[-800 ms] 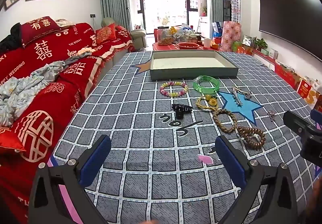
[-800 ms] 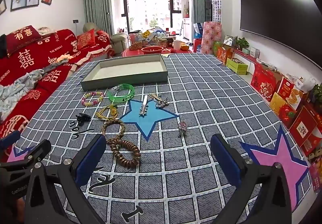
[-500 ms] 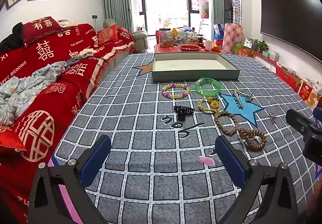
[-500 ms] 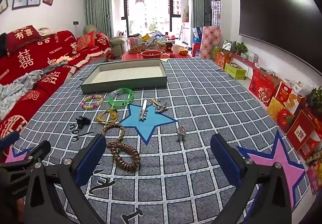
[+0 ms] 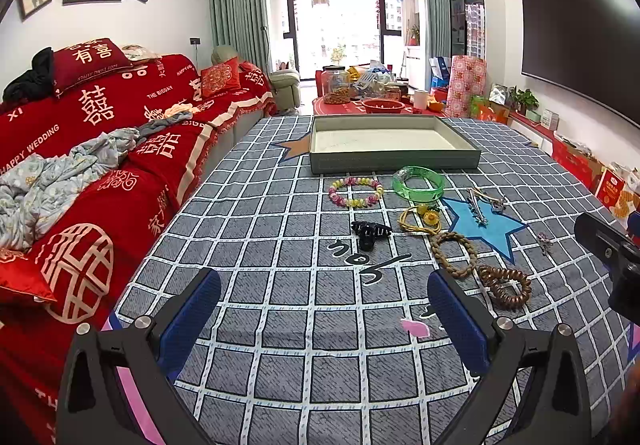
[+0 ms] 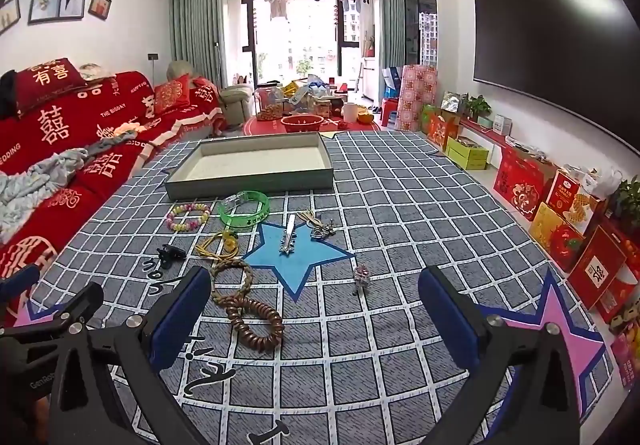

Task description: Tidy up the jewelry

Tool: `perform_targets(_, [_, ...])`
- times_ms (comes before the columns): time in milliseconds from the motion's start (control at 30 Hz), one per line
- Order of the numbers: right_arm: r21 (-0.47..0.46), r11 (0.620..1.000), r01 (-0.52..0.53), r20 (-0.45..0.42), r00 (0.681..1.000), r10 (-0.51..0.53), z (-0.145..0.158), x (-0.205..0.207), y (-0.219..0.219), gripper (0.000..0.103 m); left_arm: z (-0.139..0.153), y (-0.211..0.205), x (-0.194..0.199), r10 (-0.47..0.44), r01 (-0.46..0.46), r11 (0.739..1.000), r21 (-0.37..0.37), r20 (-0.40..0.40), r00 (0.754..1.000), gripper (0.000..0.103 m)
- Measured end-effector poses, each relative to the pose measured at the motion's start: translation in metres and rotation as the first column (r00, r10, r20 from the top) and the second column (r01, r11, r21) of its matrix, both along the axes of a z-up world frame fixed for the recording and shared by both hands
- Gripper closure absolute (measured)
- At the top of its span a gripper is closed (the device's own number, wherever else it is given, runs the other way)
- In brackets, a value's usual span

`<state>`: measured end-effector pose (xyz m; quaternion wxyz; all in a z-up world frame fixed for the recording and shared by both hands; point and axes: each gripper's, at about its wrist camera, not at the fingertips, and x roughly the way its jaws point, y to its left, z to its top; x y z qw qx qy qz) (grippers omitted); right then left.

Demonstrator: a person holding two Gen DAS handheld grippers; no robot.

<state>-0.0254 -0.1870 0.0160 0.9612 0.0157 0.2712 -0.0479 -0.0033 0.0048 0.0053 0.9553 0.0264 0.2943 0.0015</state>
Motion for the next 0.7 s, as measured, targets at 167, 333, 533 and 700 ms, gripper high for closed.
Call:
perform_targets(167, [0.000,1.000,0.002,0.005,1.000,-0.002,0.0011,-0.0009,0.0018,0.000,0.0012,0.0012,-0.0008,0.004,-0.004,1.000,-0.003,0.001,1.000,0.000])
perform_targets(333, [0.001,1.000,0.000,0.011,1.000,0.000,0.0023,-0.0009,0.0040,0.000,0.0016,0.0027,-0.0015,0.004,-0.004,1.000,-0.005,0.000,1.000,0.000])
perform_targets(533, [0.003,1.000,-0.003,0.013,1.000,0.003,0.0036,-0.0015,0.0053,0.000,0.0016,0.0038,-0.0017,0.007,-0.007,1.000,-0.009,-0.002,1.000,0.000])
perform_targets(700, [0.003,1.000,-0.003,0.015,1.000,0.003,0.0050,-0.0016,0.0071,0.000,0.0010,0.0043,-0.0009,0.010,-0.010,1.000,-0.011,-0.005,1.000,0.000])
